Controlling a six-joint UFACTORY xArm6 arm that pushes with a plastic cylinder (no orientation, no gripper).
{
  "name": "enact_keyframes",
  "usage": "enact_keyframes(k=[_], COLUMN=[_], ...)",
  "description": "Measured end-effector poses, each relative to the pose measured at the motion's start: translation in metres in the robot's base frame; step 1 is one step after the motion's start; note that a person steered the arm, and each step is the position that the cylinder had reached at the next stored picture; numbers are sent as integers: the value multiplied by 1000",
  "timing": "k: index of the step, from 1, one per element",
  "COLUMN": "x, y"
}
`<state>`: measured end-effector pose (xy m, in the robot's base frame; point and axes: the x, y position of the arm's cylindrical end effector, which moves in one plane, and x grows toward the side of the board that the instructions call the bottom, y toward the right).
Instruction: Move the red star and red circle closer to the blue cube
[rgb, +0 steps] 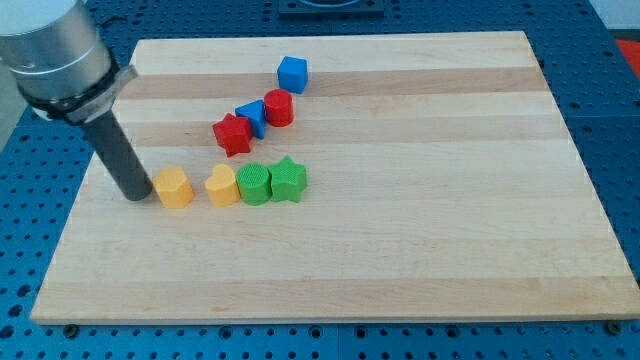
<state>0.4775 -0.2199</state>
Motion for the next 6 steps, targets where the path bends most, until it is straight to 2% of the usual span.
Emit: enact_keyframes(k=[2,4,5,6], x=[0,51,36,-1], y=[34,3,-6,-7])
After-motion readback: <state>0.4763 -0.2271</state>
